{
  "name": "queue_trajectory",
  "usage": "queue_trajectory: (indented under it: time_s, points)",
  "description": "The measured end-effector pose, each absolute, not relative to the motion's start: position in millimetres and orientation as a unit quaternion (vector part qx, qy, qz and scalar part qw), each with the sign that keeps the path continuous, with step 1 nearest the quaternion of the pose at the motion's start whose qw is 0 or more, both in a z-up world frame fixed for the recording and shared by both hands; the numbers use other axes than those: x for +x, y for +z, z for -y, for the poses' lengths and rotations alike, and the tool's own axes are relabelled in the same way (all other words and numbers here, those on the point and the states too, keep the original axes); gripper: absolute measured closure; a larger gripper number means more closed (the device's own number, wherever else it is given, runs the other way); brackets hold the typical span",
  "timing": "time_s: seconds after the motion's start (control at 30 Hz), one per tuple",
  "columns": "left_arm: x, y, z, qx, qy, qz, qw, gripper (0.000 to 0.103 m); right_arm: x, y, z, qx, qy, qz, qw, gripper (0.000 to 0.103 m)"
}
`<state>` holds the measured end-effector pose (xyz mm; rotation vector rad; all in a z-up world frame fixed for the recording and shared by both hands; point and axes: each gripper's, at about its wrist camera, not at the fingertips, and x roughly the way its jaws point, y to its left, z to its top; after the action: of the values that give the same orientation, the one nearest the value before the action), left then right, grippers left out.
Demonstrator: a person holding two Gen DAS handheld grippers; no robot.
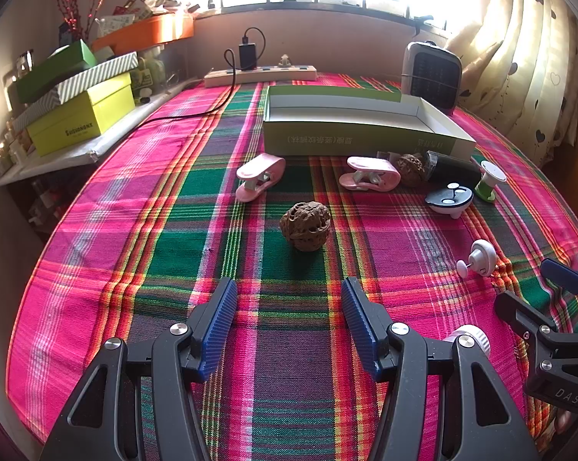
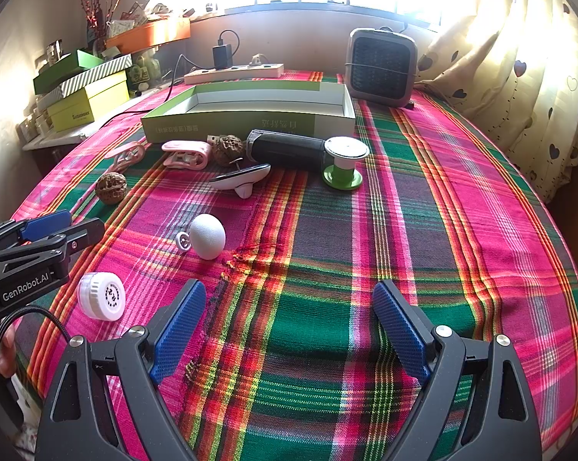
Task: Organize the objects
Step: 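Grasp the walnut with the left gripper while the right gripper grasps the white ball knob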
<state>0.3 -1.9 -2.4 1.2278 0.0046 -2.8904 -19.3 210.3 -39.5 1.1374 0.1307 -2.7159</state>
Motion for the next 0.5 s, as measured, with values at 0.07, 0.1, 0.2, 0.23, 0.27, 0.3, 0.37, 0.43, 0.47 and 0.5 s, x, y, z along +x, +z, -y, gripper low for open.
queue_trajectory:
  time_s: [0.07,0.1,0.2,0.23,0.27,0.3,0.37,0.43,0.47,0.5]
  points:
    - [0.2,-2.4,1.9,0.391,-0.920,-0.002,0.001,0.047,-19.1,-39.4,-210.5,0.384,-0.917,-0.044,0.097,0.014]
    - [0.3,-2.5,1.9,0.391,-0.920,-0.002,0.001,0.047,-19.0,-39.4,-210.6,0.384,-0.917,-0.044,0.097,0.014]
    - [0.3,-2.5,1.8,0.391,-0.921,-0.001,0.000,0.047,-18.7,-39.4,-210.9,0.384,-0.917,-0.044,0.097,0.014]
    - [0.5,-2.6,1.9,0.391,-0.921,-0.002,0.000,0.047,-18.6,-39.3,-210.9,0.384,-0.917,-0.044,0.097,0.014]
    - [0.3,-2.5,1.7,0.391,-0.920,-0.001,0.000,0.047,-18.6,-39.3,-210.9,0.384,-0.917,-0.044,0.097,0.014]
    - [0.2,-2.4,1.7,0.392,-0.920,-0.001,0.000,0.047,-18.4,-39.3,-211.1,0.384,-0.917,-0.044,0.097,0.014]
    - [0.5,-1.4,2.5,0.393,-0.919,0.001,-0.001,0.047,-18.2,-39.2,-210.3,0.385,-0.917,-0.045,0.098,0.014]
    - [-0.3,-0.9,3.0,0.395,-0.919,0.001,-0.003,0.047,-18.2,-39.0,-208.6,0.386,-0.916,-0.046,0.099,0.014]
    - [-0.6,-0.7,3.2,0.395,-0.919,0.003,-0.006,0.047,-18.2,-38.9,-207.7,0.386,-0.916,-0.047,0.101,0.014]
    - [-1.0,-0.4,3.7,0.395,-0.918,0.003,-0.008,0.047,-17.4,-38.1,-209.8,0.387,-0.915,-0.047,0.102,0.014]
